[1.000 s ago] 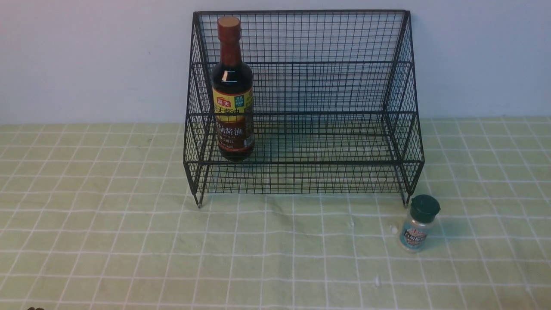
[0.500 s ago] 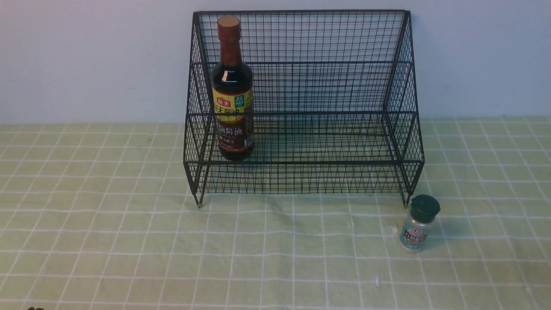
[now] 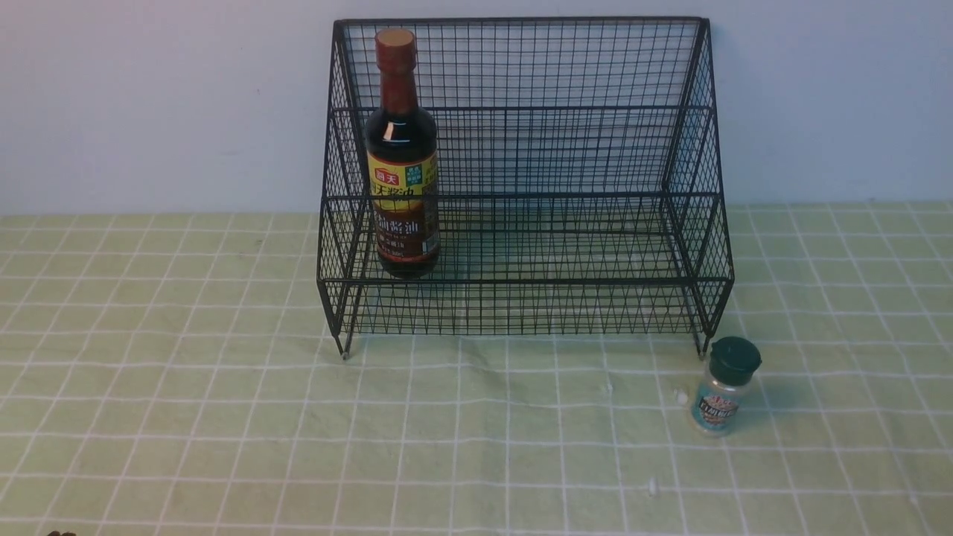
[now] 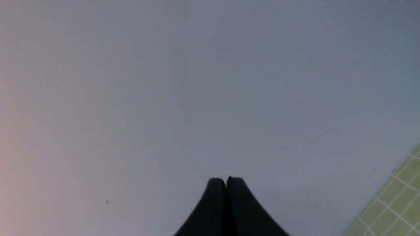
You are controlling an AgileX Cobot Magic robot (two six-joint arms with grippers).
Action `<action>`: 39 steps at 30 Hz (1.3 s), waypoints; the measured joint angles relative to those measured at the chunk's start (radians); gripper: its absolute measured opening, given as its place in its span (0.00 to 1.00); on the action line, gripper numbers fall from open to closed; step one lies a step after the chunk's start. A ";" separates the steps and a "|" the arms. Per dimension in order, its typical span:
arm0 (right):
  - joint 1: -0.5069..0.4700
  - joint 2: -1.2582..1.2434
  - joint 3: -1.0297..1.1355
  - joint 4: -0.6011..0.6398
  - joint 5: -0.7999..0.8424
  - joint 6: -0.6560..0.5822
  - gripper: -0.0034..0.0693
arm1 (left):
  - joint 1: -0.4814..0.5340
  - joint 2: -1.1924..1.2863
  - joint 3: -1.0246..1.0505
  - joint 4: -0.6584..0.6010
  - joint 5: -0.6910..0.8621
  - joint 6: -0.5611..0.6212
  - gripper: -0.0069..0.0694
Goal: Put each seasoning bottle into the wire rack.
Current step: Use the right arm to grab the condiment bottle closest to it
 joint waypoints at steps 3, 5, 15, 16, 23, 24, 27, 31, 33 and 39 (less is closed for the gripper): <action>0.000 0.000 0.000 0.003 -0.039 0.001 0.03 | 0.000 0.000 0.000 0.000 0.000 0.000 0.08; 0.000 0.000 -0.002 0.000 -0.060 0.002 0.03 | 0.000 0.000 0.000 0.000 0.000 0.000 0.08; 0.000 0.250 -0.534 -0.332 0.425 -0.105 0.03 | 0.000 0.000 0.000 0.000 0.000 -0.001 0.08; 0.000 0.307 -0.597 -0.363 0.513 -0.118 0.03 | 0.000 0.000 0.000 0.000 0.000 -0.001 0.08; 0.000 0.840 -1.064 -0.478 1.131 -0.256 0.03 | 0.000 0.000 0.000 0.000 0.000 -0.001 0.08; 0.000 0.910 -1.115 -0.480 1.207 -0.262 0.03 | 0.000 0.000 0.000 0.000 0.000 -0.001 0.08; 0.000 1.084 -1.230 -0.482 1.322 -0.274 0.03 | 0.000 0.000 0.000 0.000 0.000 -0.001 0.08; 0.012 1.303 -1.350 -0.480 1.441 -0.304 0.03 | 0.000 0.000 0.000 0.000 0.000 -0.001 0.08; 0.049 1.402 -1.384 -0.491 1.463 -0.320 0.03 | 0.000 0.000 0.000 0.000 0.000 -0.001 0.08; 0.195 1.538 -1.389 -0.572 1.471 -0.269 0.05 | 0.000 0.000 0.000 0.000 0.000 -0.001 0.08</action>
